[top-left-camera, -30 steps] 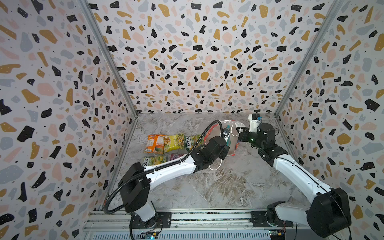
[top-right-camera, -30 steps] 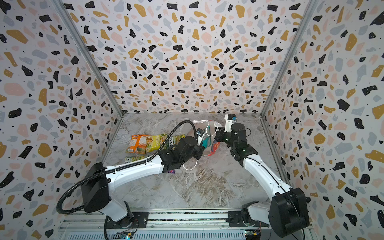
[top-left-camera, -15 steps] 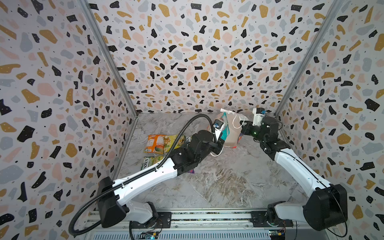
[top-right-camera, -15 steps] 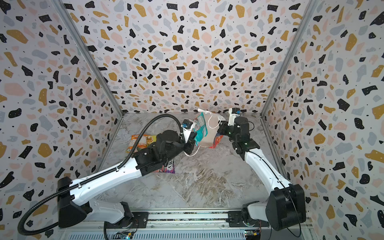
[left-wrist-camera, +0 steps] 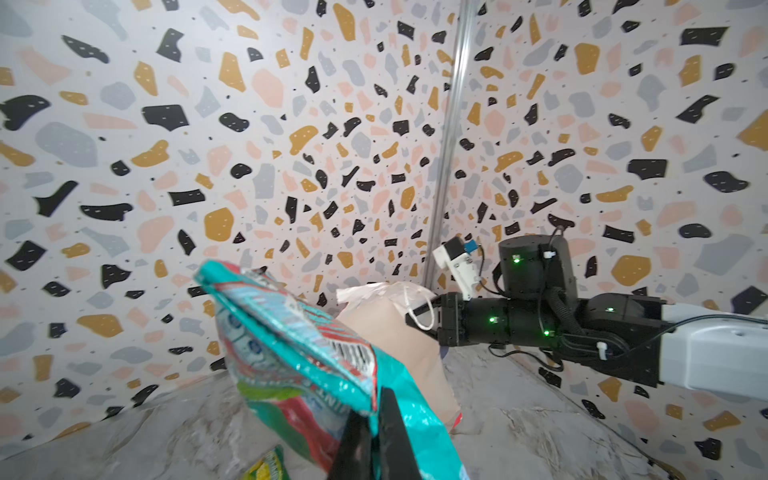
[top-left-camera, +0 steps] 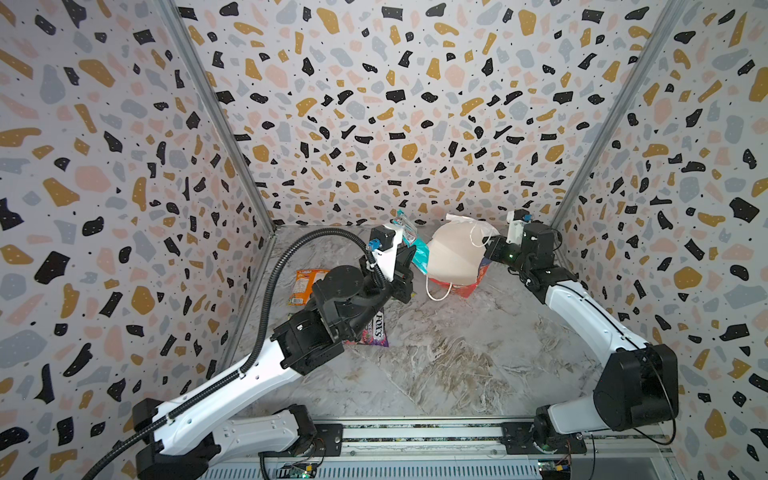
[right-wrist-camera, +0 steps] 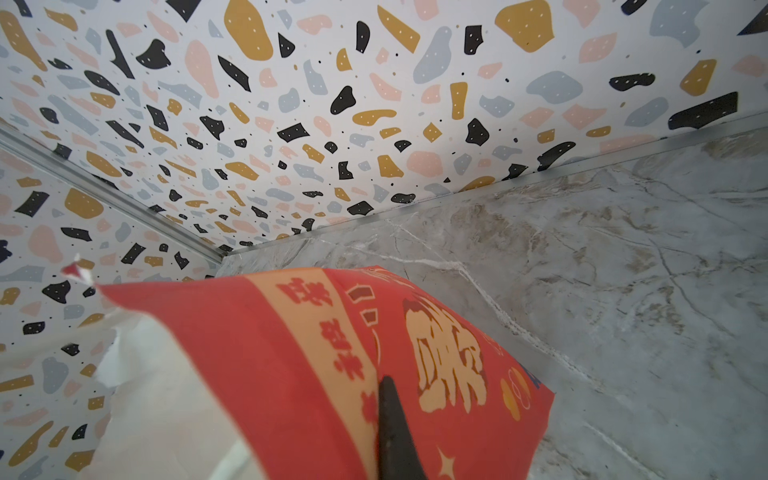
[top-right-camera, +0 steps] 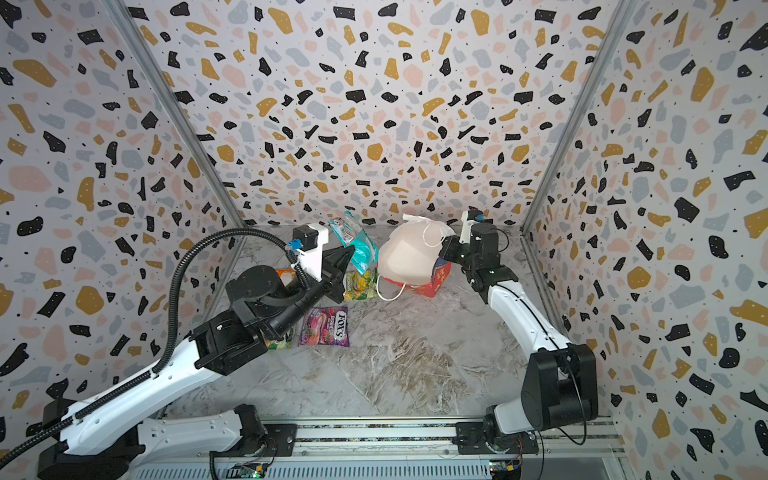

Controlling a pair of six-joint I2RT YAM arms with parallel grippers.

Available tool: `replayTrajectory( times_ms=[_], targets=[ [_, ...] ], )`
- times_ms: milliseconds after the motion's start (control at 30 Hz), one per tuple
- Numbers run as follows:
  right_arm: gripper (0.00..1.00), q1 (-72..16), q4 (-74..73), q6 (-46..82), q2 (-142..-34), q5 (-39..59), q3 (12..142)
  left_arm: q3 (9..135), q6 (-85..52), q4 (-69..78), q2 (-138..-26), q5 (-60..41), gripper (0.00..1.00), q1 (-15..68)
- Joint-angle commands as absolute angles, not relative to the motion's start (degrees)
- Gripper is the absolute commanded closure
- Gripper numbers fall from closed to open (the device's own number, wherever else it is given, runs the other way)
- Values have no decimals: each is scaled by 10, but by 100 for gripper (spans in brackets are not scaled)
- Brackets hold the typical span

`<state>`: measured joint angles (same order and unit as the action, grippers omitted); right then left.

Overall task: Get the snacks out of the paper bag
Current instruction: 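Pull the teal packet up out of the bag with the left gripper, then carry the teal packet toward the other packets while the right gripper releases the bag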

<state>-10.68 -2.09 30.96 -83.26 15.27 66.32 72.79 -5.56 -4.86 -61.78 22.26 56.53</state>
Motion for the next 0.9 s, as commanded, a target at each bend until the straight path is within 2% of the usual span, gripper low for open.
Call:
replayTrajectory(
  times_ms=[0, 267, 400, 500, 600, 733, 867],
  targets=[
    [100, -92, 6, 328, -844, 187, 704, 772, -51, -139, -636, 307, 100, 566],
    [100, -68, 146, 299, -923, 259, 827, 754, -48, -307, -608, 302, 100, 566],
    [99, -68, 150, 301, -932, 253, 841, 731, -52, -357, -599, 262, 100, 566],
    [98, -69, 135, 305, -936, 244, 845, 687, -52, -342, -598, 244, 100, 566],
    [92, -69, 137, 299, -950, 236, 861, 662, -69, -327, -612, 234, 100, 566],
    [72, -69, 135, 299, -965, 236, 872, 618, -109, -277, -620, 246, 100, 565],
    [59, -69, 135, 295, -968, 234, 882, 597, -146, -247, -632, 248, 100, 566]
  ],
)
